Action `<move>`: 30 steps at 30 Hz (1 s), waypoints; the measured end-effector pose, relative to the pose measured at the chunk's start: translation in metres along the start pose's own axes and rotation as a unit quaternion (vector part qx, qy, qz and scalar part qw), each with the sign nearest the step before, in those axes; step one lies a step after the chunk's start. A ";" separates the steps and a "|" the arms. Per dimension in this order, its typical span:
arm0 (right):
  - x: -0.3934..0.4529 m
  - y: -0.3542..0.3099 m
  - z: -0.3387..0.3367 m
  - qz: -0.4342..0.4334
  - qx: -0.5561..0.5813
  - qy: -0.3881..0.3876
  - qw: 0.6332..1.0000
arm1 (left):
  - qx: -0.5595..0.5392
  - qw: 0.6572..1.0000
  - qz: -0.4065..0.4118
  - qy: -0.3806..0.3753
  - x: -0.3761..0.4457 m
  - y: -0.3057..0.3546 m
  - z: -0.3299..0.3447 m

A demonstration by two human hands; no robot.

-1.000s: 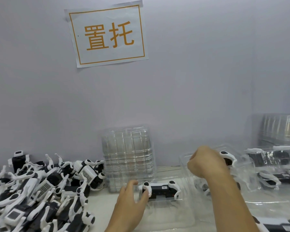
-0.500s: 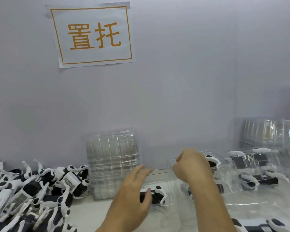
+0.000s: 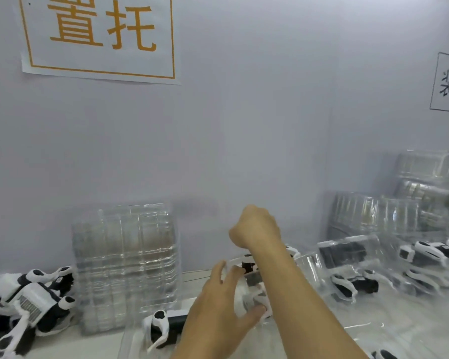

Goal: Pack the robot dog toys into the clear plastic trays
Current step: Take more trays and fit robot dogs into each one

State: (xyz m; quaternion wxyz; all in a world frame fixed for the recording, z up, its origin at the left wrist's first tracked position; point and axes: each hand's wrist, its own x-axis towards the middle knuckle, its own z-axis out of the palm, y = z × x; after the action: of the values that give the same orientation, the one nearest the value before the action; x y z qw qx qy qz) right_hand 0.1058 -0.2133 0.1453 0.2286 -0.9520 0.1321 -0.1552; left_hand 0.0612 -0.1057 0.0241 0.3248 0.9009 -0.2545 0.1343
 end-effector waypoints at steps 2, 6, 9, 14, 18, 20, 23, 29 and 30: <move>0.026 0.004 0.006 -0.005 -0.040 -0.019 0.999 | 0.000 1.000 -0.009 -0.005 0.001 0.000 0.000; 0.063 0.032 0.017 0.058 -0.158 -0.079 0.983 | -0.006 1.000 -0.014 -0.011 0.004 0.003 0.001; 0.073 0.055 0.019 0.130 -0.220 -0.107 0.961 | 0.009 1.000 -0.015 -0.010 0.004 0.004 0.001; 0.075 0.073 0.016 0.170 -0.238 -0.142 0.946 | 0.024 1.000 -0.017 -0.009 0.005 0.003 0.002; 0.078 0.077 0.011 0.172 -0.253 -0.161 0.938 | 0.043 0.999 -0.005 -0.003 0.003 0.002 -0.001; 0.076 0.079 0.008 0.179 -0.257 -0.181 0.933 | 0.044 0.999 -0.003 0.004 0.002 0.001 -0.002; 0.075 0.081 0.006 0.186 -0.270 -0.214 0.920 | 0.028 0.999 -0.014 0.020 0.000 -0.003 -0.006; 0.069 0.072 0.002 0.154 -0.303 -0.245 0.908 | 0.024 0.999 -0.021 0.032 -0.003 -0.005 -0.010; 0.072 0.075 0.001 0.146 -0.299 -0.240 0.912 | 0.027 0.999 -0.020 0.031 -0.003 -0.004 -0.011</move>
State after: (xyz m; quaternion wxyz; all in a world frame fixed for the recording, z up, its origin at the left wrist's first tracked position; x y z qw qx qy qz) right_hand 0.1585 -0.3004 0.1252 -0.0217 -0.9544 0.2511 0.1600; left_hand 0.0599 -0.0945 0.0287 0.3109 0.9098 -0.2224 0.1619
